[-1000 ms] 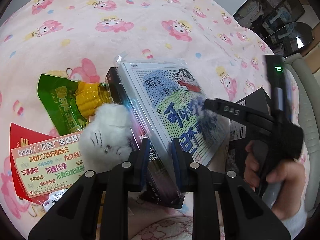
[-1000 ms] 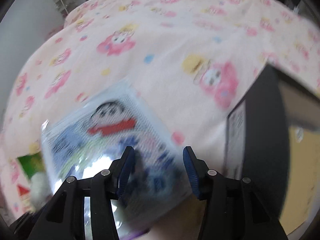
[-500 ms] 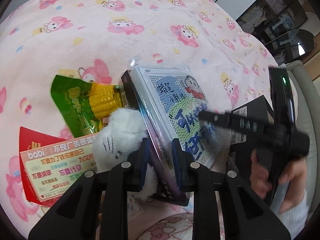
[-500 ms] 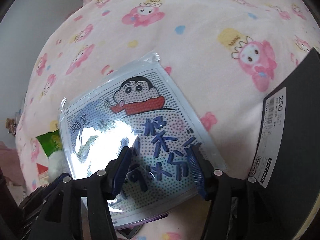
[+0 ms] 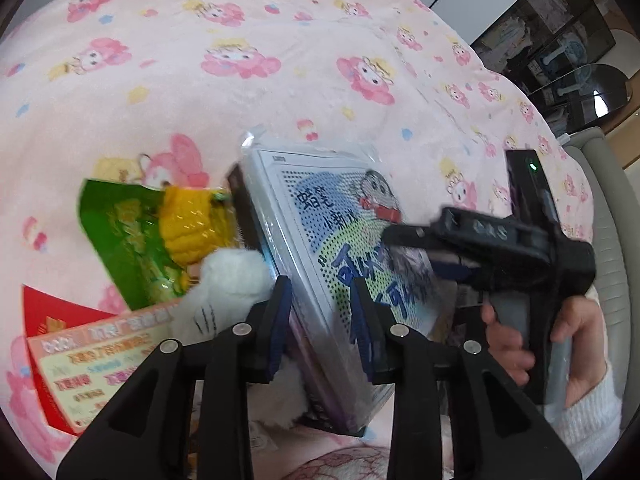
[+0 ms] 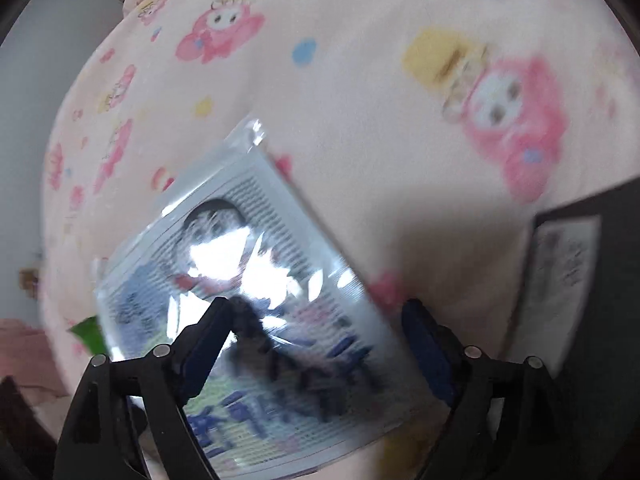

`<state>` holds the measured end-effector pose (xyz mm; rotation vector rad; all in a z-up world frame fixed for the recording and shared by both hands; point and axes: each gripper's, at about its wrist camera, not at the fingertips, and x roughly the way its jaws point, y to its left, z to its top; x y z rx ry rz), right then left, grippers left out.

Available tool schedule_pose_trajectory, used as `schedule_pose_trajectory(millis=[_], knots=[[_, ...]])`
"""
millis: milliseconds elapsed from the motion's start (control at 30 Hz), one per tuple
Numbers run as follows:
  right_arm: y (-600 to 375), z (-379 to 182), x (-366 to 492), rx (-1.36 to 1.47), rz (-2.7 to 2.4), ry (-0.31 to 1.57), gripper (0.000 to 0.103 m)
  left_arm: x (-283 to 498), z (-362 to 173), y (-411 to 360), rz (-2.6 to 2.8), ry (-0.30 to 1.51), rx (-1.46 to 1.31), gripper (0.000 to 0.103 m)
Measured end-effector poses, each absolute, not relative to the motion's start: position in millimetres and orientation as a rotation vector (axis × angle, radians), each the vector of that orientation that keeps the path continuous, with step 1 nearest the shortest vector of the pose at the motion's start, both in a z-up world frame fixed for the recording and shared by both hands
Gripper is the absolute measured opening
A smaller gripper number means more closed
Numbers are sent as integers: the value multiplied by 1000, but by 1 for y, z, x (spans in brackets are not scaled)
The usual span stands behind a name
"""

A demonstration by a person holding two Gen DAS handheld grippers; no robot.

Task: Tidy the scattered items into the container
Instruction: 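Lift the bead-art kit with the left gripper and carry it over the black box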

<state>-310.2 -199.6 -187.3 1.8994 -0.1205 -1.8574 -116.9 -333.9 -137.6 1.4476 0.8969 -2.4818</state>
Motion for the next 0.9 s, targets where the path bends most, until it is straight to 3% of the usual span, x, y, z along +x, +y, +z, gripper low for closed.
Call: schedule_pose_trajectory(millis=[300,433,600,667,767,900], knots=[[-228,-147,-217,1731,-1740,-64,87,-75,-135,-352,-2435,793,1478,46],[-244,-153,-189,1701,-1791,25,87,-52,-133,-340,-2427,737,1507,46],[-252,-160,-166,1613,-1801,20,86,-48,-133,-357,-2452,875,1425,48],[-237,-171,-172,1635,-1878,-4,79,-60,-147,-362,-2406,901,1393,51],[-237,-190,-189,1692,-1871,-113,71,-66,-151,-352,-2381,936,1436,47],[-235,-173,-173,1666,-1826,-121,69,-44,-131,-342,-2415,885,1457,47]])
